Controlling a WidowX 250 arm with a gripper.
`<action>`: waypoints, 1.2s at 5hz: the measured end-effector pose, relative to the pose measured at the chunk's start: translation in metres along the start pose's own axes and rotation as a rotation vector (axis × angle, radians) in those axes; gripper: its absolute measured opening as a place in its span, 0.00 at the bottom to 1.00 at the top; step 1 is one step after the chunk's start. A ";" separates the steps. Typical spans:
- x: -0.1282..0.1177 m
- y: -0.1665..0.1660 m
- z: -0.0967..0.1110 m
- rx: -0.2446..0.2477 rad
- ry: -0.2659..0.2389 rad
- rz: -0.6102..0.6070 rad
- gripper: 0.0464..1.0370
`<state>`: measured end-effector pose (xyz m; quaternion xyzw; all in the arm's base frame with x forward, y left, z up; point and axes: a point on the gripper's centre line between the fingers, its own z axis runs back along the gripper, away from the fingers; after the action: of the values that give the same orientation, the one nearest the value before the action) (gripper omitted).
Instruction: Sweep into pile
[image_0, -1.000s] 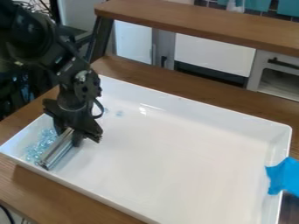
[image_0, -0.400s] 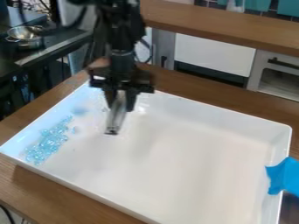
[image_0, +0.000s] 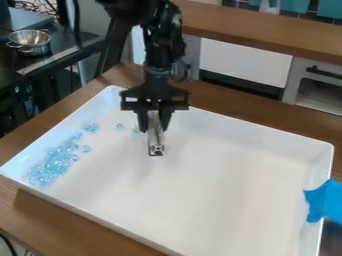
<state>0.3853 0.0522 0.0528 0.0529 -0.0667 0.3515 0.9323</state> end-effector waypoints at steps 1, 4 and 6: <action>0.008 0.003 -0.012 0.002 0.024 0.082 0.34; 0.021 0.011 -0.018 -0.018 -0.026 0.129 0.34; 0.025 0.027 -0.027 -0.007 -0.043 0.123 0.34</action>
<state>0.3880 0.0928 0.0318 0.0531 -0.0913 0.4069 0.9074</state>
